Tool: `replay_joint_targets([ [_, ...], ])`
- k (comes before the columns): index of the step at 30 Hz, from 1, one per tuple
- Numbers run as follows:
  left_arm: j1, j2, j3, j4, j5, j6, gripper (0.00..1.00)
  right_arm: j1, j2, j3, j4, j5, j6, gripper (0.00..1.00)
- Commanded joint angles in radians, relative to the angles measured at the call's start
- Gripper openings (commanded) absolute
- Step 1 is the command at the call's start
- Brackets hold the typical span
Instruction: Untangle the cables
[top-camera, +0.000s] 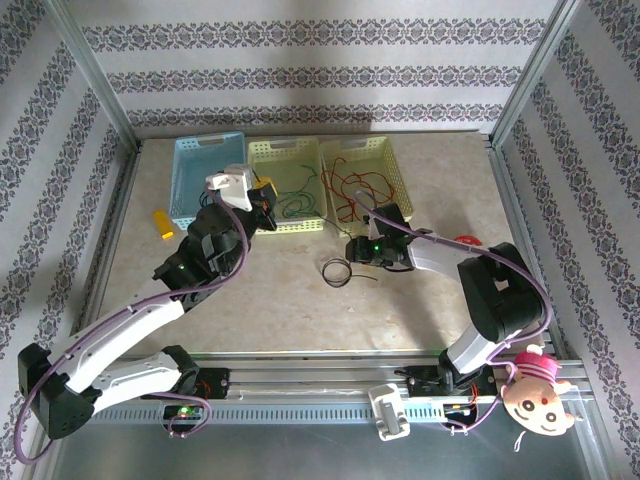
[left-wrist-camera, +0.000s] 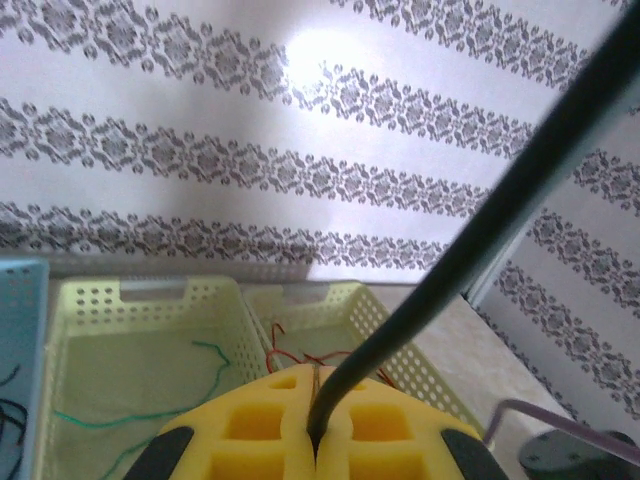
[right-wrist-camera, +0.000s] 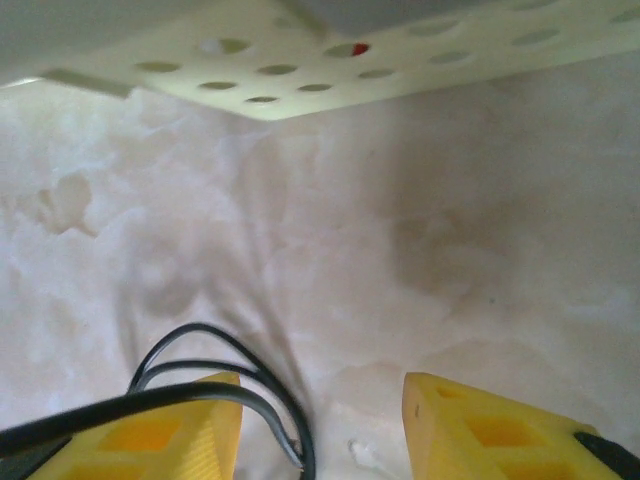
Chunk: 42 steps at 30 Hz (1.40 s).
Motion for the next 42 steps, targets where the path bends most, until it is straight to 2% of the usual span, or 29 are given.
replay_joint_targets([
  [1, 0.022, 0.006, 0.033, -0.004, -0.025, 0.059, 0.0, 0.004, -0.094, -0.014, 0.05, -0.045, -0.023, 0.47],
  [5, 0.037, 0.025, 0.036, 0.013, -0.019, 0.041, 0.0, 0.005, -0.185, -0.007, 0.071, -0.06, -0.042, 0.48],
  [8, 0.103, 0.044, 0.058, 0.017, 0.002, -0.031, 0.0, 0.005, -0.25, 0.001, 0.097, -0.092, -0.051, 0.51],
  [14, 0.341, 0.151, 0.24, -0.059, 0.146, -0.176, 0.0, -0.005, -0.356, 0.027, 0.123, -0.121, -0.042, 0.63],
  [19, 0.497, 0.257, 0.419, -0.152, 0.173, -0.193, 0.0, -0.028, -0.43, 0.016, 0.135, -0.123, -0.027, 0.66],
  [28, 0.735, 0.365, 0.543, -0.227, 0.194, -0.207, 0.0, -0.077, -0.453, -0.035, 0.083, -0.051, -0.029, 0.67],
  [34, 0.754, 0.446, 0.536, -0.338, 0.163, -0.174, 0.0, -0.078, -0.425, -0.034, 0.072, -0.064, -0.026, 0.67],
  [42, 0.753, 0.481, 0.402, -0.307, 0.124, -0.179, 0.0, -0.076, -0.391, -0.031, 0.064, -0.079, -0.034, 0.67],
])
